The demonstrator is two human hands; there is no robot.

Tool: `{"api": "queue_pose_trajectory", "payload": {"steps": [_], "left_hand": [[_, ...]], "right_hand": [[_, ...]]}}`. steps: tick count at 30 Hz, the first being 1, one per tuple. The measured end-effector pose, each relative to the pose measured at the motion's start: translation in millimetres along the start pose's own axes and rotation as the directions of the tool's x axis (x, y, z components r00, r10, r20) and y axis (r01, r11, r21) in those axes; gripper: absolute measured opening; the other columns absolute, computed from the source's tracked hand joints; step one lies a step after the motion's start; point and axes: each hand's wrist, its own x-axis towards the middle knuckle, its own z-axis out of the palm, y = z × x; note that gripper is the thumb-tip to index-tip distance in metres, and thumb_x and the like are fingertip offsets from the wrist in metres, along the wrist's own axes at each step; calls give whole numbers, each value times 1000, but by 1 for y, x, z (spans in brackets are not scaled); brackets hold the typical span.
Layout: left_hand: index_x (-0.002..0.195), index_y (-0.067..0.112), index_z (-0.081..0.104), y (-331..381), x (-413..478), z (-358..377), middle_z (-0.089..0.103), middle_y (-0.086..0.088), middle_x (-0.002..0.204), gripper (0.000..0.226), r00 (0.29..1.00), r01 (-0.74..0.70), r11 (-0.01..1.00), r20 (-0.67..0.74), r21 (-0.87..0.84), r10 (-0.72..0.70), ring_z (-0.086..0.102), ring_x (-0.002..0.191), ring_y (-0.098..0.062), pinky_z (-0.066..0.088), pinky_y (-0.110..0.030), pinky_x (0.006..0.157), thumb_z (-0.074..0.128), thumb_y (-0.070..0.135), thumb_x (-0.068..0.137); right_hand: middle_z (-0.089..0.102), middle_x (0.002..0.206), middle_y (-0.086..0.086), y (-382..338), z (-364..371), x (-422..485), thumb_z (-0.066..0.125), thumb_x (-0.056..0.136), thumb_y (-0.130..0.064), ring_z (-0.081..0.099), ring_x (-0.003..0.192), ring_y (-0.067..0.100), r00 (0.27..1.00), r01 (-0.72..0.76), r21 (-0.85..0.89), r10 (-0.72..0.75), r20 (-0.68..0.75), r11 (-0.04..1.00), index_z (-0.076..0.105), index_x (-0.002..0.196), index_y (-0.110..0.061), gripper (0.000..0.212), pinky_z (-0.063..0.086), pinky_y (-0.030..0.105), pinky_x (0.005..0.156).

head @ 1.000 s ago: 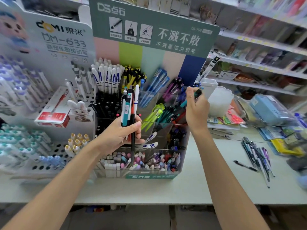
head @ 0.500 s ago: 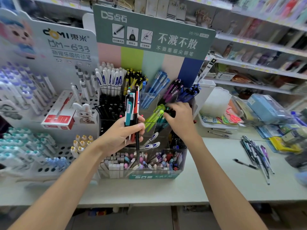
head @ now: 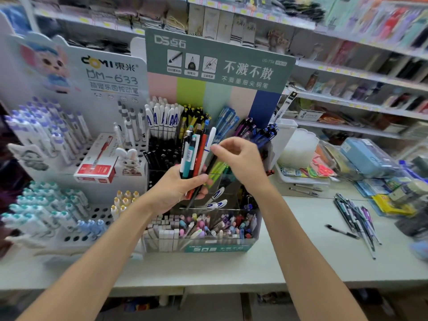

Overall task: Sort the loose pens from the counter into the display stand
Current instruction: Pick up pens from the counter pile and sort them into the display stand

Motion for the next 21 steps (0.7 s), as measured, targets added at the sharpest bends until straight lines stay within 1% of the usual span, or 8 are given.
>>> {"api": "queue_pose_trajectory", "payload": {"steps": [3, 7, 9, 11, 13, 15, 17, 21], "left_hand": [[118, 1, 56, -2, -7, -3, 70, -7, 88, 29, 998, 51, 998, 30, -35, -50, 63, 69, -16, 54, -25, 63, 61, 14, 93], [105, 9, 58, 5, -15, -7, 69, -10, 84, 24, 993, 61, 998, 99, -33, -58, 52, 59, -13, 44, -21, 54, 65, 19, 84], [103, 9, 58, 9, -17, -11, 67, -11, 83, 21, 983, 91, 996, 164, -12, -88, 50, 57, -12, 42, -21, 52, 65, 16, 84], [105, 9, 56, 13, -19, -13, 67, -13, 85, 23, 973, 114, 993, 205, -11, -110, 49, 56, -12, 42, -21, 52, 64, 15, 84], [110, 9, 55, 14, -20, -15, 69, -15, 89, 26, 971, 109, 994, 215, -17, -103, 49, 56, -12, 41, -21, 52, 63, 16, 86], [115, 10, 54, 13, -21, -18, 69, -16, 93, 29, 970, 108, 994, 221, -29, -99, 50, 58, -12, 41, -20, 52, 61, 18, 89], [117, 9, 54, 11, -20, -20, 68, -15, 95, 30, 967, 107, 994, 237, -35, -96, 49, 60, -11, 40, -19, 52, 62, 21, 92], [116, 9, 53, 10, -20, -21, 64, -12, 93, 31, 962, 109, 992, 257, -68, -88, 43, 59, -10, 36, -17, 51, 62, 26, 91]], "right_hand": [[67, 78, -3, -4, -3, 6, 74, 87, -23, 61, 70, 6, 999, -10, 34, 12, -46, 999, 69, 86, -13, 11, 52, 26, 72], [67, 114, -6, -17, -6, 10, 76, 85, -29, 64, 100, 9, 982, -49, 59, 37, 187, 997, 54, 125, -23, 46, 52, 26, 91], [69, 95, -21, -27, -8, 12, 73, 87, -29, 62, 79, 5, 948, -26, -12, 29, 316, 1000, 58, 128, -24, 44, 49, 17, 74], [54, 57, -21, -33, -7, 14, 72, 88, -24, 35, 51, 7, 932, -13, -30, 23, 362, 999, 69, 113, -18, 26, 28, 18, 51], [41, 53, -10, -34, -5, 17, 74, 86, -22, 23, 54, 19, 935, -25, 7, 21, 354, 1000, 74, 103, -19, 17, 20, 31, 55], [52, 63, 4, -34, -5, 17, 73, 88, -18, 38, 59, 32, 934, -36, 31, 22, 358, 999, 75, 102, -25, 16, 34, 42, 59], [70, 89, 6, -35, -5, 16, 68, 89, -6, 60, 82, 22, 930, -63, 84, 28, 367, 994, 72, 108, -21, 24, 51, 38, 85], [73, 103, 3, -35, -5, 17, 67, 90, -5, 60, 92, 14, 921, -75, 53, 49, 386, 996, 68, 118, -17, 30, 51, 30, 93]]}}
